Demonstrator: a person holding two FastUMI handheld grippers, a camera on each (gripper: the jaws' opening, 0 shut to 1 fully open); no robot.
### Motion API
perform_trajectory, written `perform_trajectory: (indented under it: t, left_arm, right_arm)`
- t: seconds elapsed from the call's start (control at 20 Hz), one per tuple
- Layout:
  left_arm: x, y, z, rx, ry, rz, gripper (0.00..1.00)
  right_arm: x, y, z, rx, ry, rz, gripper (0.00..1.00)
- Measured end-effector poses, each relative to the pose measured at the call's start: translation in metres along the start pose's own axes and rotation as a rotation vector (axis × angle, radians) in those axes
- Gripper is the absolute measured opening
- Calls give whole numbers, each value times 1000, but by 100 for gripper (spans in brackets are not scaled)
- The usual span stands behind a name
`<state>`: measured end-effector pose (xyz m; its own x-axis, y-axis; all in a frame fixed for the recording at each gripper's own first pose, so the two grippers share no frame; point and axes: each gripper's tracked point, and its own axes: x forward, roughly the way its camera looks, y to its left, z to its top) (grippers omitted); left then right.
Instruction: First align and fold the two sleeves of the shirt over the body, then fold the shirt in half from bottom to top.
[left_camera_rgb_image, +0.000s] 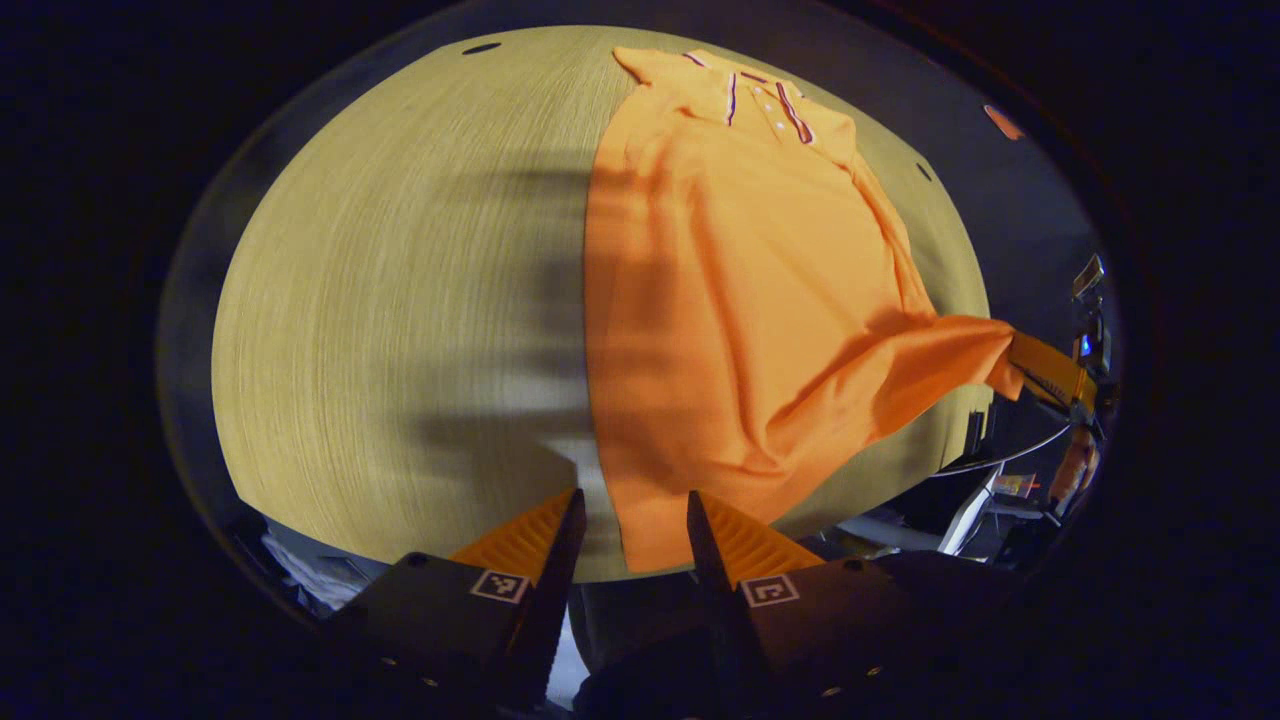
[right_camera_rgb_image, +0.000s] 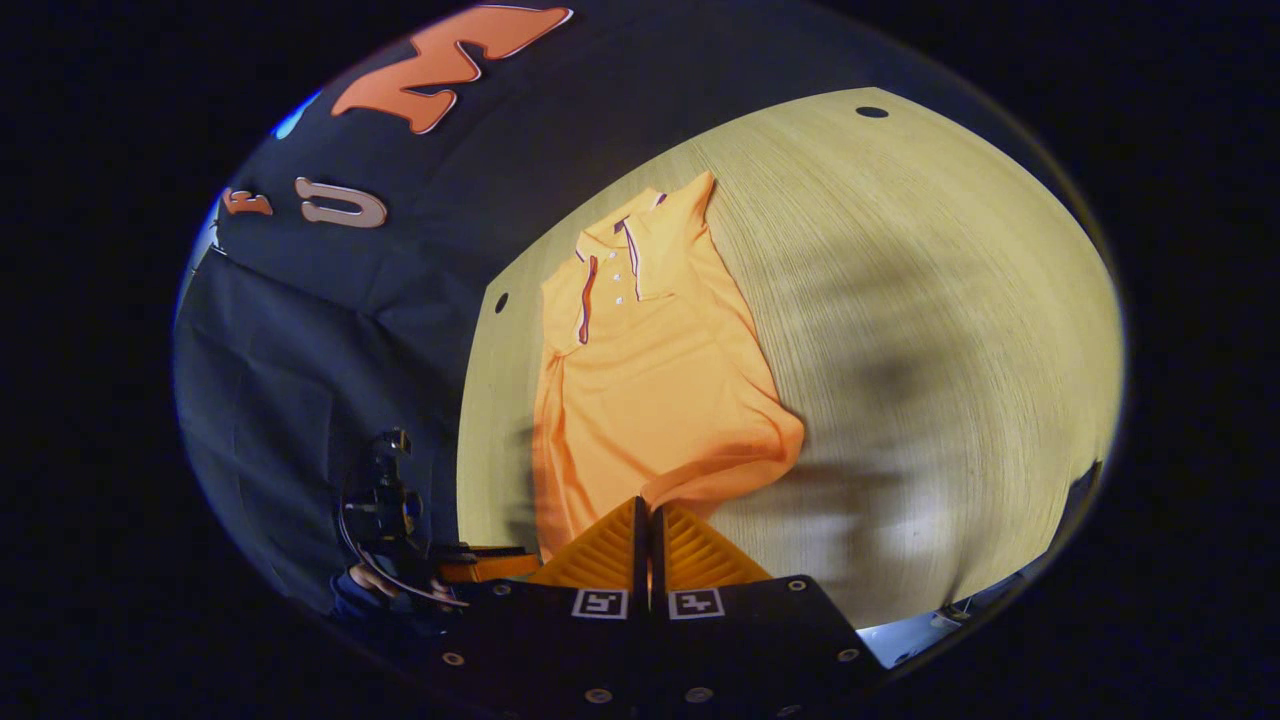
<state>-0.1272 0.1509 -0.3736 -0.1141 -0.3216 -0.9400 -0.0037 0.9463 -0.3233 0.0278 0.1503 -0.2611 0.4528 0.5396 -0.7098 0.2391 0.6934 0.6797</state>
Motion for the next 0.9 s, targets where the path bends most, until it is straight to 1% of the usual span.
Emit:
perform_trajectory:
  t: [0.05, 0.1, 0.15, 0.2, 0.25, 0.3, 0.35, 0.4, 0.45, 0.5, 0.55, 0.6, 0.7, 0.85, 0.9]
  left_arm:
    - [4, 3, -5, -16, -2, 17, 61]
    - [9, 6, -9, -24, -8, 53, 75]
    - [13, 4, -3, -23, -14, 85, 78]
    - [18, 4, -2, -19, -18, 121, 77]
    - [15, 2, -5, 9, -22, 141, 76]
    - [16, 3, -3, 27, -22, 175, 72]
    - [16, 4, -4, 43, -31, 223, 77]
    - [15, 4, -2, 65, -51, 247, 77]
    - [19, -5, 2, 67, -85, 228, 39]
    - [22, -5, -1, 89, -89, 212, 1]
    - [15, -19, 4, 80, -135, 122, 2]
    - [20, -34, -1, 46, -107, 20, 1]
    - [8, -32, 12, 30, -167, -29, 1]
    - [-34, -43, 47, -14, -267, -141, 1]
    - [-47, -45, 61, -34, -298, -167, 1]
  right_arm:
    - [0, -1, -2, -4, 3, 0, 1]
    - [-3, -2, -4, -11, 5, 4, 0]
    - [-5, -3, -5, -16, 6, 4, 1]
    - [-7, -3, -6, -18, 11, 7, 0]
    - [-7, -6, -7, -19, 10, 0, 1]
    - [-7, -8, -9, -20, 12, 0, 0]
    - [-7, -10, -11, -17, 12, -5, 1]
    - [-10, -12, -11, -13, 17, 0, 1]
    - [-9, -13, -14, -10, 21, -2, 1]
    - [-7, -14, -16, -12, 26, -2, 1]
    - [-5, -15, -19, -11, 32, -4, 1]
    - [-6, -17, -20, -10, 34, -4, 1]
    - [-8, -18, -15, -5, 27, 2, 1]
    - [-12, -12, -3, 1, -1, 21, 1]
    - [-13, -10, 3, 0, -11, 26, 1]
